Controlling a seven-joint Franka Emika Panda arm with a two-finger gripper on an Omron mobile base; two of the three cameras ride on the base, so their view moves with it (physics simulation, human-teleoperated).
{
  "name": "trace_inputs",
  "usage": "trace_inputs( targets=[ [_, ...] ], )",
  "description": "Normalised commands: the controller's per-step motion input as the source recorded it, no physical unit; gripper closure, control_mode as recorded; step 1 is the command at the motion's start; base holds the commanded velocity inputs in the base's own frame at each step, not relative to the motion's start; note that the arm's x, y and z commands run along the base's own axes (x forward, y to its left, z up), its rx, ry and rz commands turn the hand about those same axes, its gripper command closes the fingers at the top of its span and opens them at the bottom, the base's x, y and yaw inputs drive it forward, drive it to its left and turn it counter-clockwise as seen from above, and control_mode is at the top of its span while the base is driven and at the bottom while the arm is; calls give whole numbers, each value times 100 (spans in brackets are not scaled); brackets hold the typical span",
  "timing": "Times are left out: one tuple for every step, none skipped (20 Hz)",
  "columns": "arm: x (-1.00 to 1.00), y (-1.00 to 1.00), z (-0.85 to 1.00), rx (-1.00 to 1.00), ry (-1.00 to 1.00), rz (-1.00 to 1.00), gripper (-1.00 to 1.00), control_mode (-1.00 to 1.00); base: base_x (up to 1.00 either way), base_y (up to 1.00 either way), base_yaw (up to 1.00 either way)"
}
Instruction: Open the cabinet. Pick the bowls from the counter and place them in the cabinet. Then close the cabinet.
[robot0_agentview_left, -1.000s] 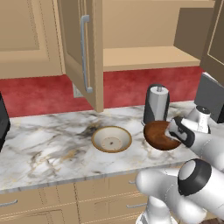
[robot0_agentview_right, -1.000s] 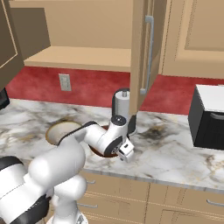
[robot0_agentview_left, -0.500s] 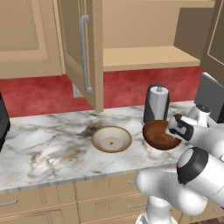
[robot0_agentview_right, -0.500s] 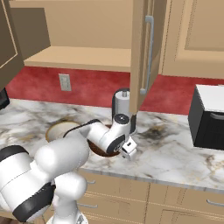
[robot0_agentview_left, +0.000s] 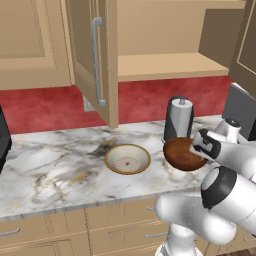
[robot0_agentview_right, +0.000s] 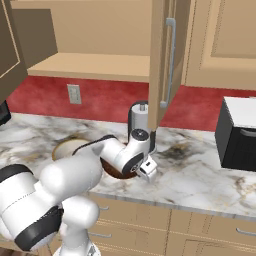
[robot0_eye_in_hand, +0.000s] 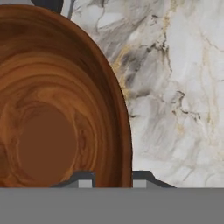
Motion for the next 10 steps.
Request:
trace_inputs(
  targets=[
    [-12, 4, 46, 4, -12, 0, 100, -100, 0, 0, 0],
    [-25, 4, 73, 8, -21, 0, 100, -100, 0, 0, 0],
    [-23, 8, 79, 7, -21, -1, 100, -100, 0, 0, 0],
    [-29, 8, 91, 8, -26, -1, 100, -100, 0, 0, 0],
    [-29, 6, 96, 9, -27, -1, 100, -100, 0, 0, 0],
    [-31, 6, 100, 11, -29, 0, 100, -100, 0, 0, 0],
    [-32, 6, 100, 12, -30, 0, 100, -100, 0, 0, 0],
    [-35, 5, 100, 15, -33, 0, 100, -100, 0, 0, 0],
    [-39, 6, 100, 15, -35, 0, 100, -100, 0, 0, 0],
    [-45, 10, 100, 14, -34, 0, 100, -100, 0, 0, 0]
  ],
)
